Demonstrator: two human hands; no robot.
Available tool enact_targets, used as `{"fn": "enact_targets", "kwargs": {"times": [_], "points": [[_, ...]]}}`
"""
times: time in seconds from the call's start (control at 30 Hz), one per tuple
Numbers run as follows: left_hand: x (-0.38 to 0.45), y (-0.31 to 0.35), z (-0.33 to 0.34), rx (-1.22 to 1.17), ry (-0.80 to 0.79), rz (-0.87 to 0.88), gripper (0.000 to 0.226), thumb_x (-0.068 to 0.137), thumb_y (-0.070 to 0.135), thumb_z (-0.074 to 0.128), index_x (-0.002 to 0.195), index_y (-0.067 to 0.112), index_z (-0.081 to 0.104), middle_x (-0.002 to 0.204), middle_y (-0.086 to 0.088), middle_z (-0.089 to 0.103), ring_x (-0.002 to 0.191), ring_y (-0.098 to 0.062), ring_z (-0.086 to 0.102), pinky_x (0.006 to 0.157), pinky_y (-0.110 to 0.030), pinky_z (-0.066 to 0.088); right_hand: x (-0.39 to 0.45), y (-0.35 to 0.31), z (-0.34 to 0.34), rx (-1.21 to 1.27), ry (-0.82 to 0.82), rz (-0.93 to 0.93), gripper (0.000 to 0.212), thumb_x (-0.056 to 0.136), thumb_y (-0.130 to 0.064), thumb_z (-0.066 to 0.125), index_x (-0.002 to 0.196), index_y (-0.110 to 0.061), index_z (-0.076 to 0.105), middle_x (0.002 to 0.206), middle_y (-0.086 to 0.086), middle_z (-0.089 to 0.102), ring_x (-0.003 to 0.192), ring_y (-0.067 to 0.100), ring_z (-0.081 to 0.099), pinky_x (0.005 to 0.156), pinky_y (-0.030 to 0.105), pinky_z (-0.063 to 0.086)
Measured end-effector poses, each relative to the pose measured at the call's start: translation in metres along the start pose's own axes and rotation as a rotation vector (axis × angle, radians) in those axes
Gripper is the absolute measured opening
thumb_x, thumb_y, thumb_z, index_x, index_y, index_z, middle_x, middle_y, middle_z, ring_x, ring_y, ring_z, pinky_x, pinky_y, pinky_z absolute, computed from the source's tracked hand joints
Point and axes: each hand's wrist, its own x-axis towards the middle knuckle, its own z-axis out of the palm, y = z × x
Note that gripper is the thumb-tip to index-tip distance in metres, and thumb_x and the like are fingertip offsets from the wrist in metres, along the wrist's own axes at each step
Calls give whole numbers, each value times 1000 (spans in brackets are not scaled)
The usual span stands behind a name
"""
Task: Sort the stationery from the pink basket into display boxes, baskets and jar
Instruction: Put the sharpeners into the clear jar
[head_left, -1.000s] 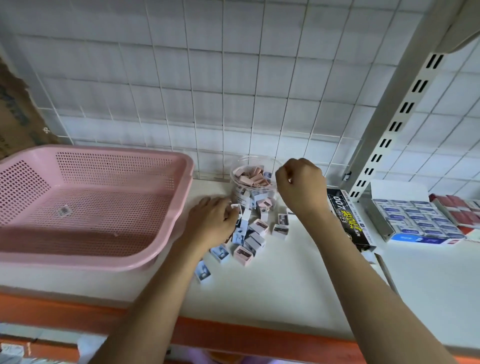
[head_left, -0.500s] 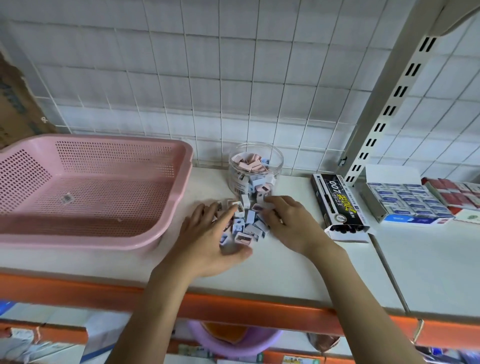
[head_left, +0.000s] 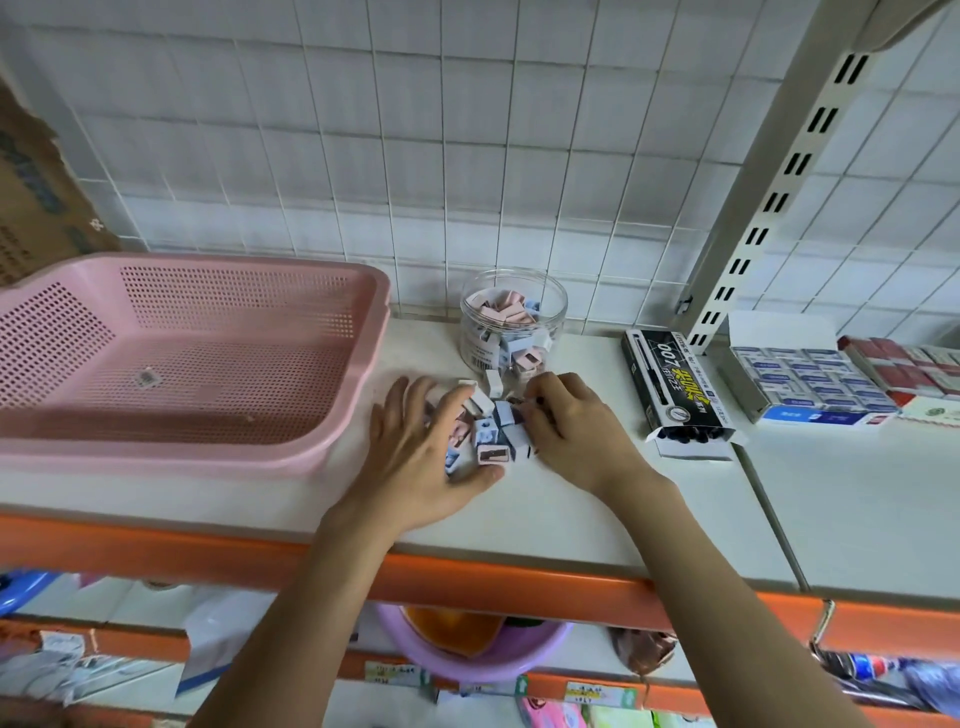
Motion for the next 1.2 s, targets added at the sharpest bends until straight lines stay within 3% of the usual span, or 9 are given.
{"fn": "enact_targets", "kwargs": {"times": [0.07,0.1,0.2,0.3,0.5,0.67,0.8,1.0,1.2], "points": [[7,-1,-5,-2,-158,34,89,61,82,28,139,57,-9,156,3,3,143,-29,-1,113,-55,11,-3,4,-1,42,15,0,46,81,-49,27,100,-15,51,101,7,54,99,32,52,84,46,45],[11,-1,-8,3,-198,63,88,61,81,27,139,57,-7,157,8,2,144,-26,-2,113,-54,10,-3,5,-1,54,19,2,44,80,-47,29,99,-13,51,100,7,53,98,32,52,84,47,45],[15,1,-9,-27,-95,137,73,66,72,40,133,44,31,142,9,38,131,-27,33,102,-49,30,-6,8,-2,81,0,-11,45,80,-44,34,107,-14,53,110,6,52,103,32,51,88,46,44],[11,4,-3,-24,49,153,53,68,61,48,114,33,42,116,3,56,102,-29,57,83,-45,44,-8,11,-5,71,-75,-84,64,77,-55,32,130,-23,48,135,0,46,123,25,44,101,43,38],[2,6,-3,217,136,99,46,73,54,51,111,29,57,89,-4,54,75,-30,59,57,-35,43,-6,10,-10,-33,-213,-131,81,66,-71,32,142,-44,29,152,-6,26,141,14,19,114,39,20],[-3,18,-15,258,40,-24,46,81,42,55,123,25,53,105,-7,54,90,-31,58,65,-35,44,1,6,-11,-140,-270,-145,80,64,-78,30,140,-53,24,153,-12,23,141,11,16,111,37,17],[-4,13,-17,215,193,-73,40,73,39,42,91,15,69,78,-7,61,61,-32,57,50,-30,43,2,2,-5,-295,-151,-180,83,65,-85,28,138,-46,33,137,-9,43,128,18,37,99,35,29],[-5,15,-9,296,178,-19,44,71,40,54,107,20,66,85,-6,60,68,-28,57,45,-28,43,4,4,9,-378,92,-239,66,72,-75,39,117,-32,59,99,2,60,85,27,62,66,33,49],[0,23,-12,331,125,18,27,81,30,60,107,22,62,91,-8,58,61,-28,61,47,-28,43,0,-2,5,-487,111,-187,58,74,-66,33,109,-28,59,85,2,59,55,29,62,50,25,34]]}}
